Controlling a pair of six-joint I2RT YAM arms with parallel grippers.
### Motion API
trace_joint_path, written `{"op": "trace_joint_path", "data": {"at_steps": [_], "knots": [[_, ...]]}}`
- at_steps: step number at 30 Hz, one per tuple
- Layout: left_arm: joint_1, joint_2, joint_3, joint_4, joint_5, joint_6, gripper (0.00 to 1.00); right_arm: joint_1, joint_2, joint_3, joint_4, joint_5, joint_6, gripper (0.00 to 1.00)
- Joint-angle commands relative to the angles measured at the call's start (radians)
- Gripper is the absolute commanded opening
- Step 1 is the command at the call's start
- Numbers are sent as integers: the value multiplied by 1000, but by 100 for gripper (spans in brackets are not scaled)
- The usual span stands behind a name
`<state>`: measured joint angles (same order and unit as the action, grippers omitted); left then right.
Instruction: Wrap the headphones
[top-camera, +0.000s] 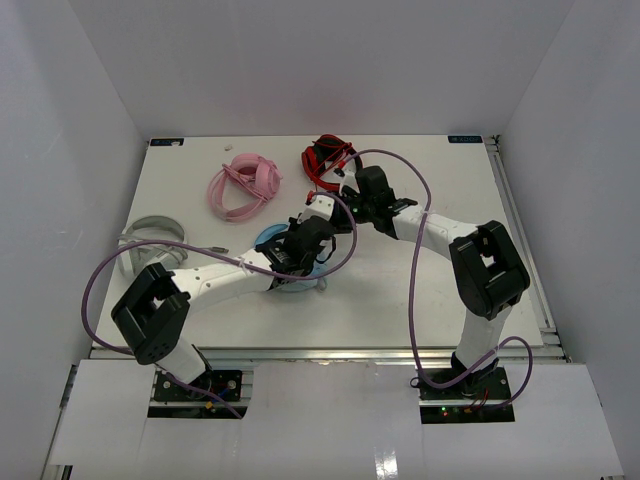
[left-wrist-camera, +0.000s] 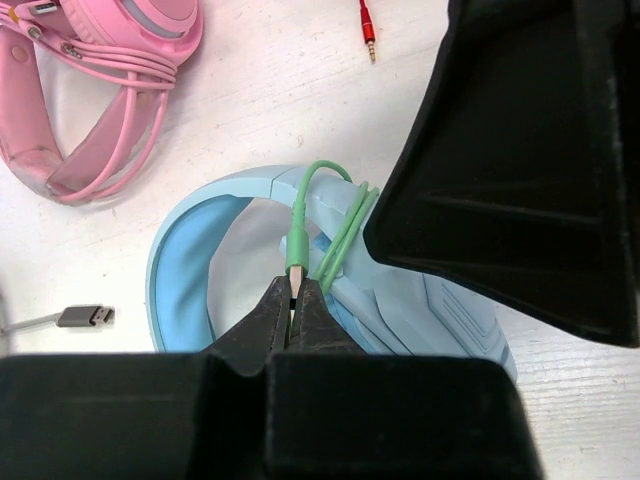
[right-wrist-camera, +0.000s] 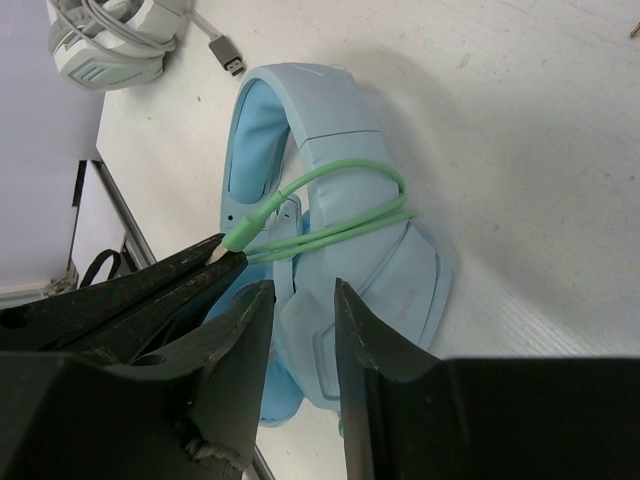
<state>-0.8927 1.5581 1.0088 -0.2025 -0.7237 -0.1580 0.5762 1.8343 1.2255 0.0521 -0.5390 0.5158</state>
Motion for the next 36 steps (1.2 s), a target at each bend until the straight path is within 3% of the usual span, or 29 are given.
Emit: {"op": "trace_joint_path", "data": {"at_steps": [1,5,9,18,27,36], "knots": [[9,-32,-9,5,-3,-23,1,-1,-7,34,17,11,-17,34],[9,-45,-18,12,-1,-18,1,0,9,56,30,7,-22,24],[9,-51,-28,17,4,-14,2,5,23,71,91,-31,-21,20],[14,-67,-62,38,6,-8,4,25,75,48,288,-124,41,15],[15,-81,-79,51,15,-1,8,44,120,80,297,-147,40,15],[15,-82,-82,60,20,4,22,70,128,90,255,-140,1,14]]}}
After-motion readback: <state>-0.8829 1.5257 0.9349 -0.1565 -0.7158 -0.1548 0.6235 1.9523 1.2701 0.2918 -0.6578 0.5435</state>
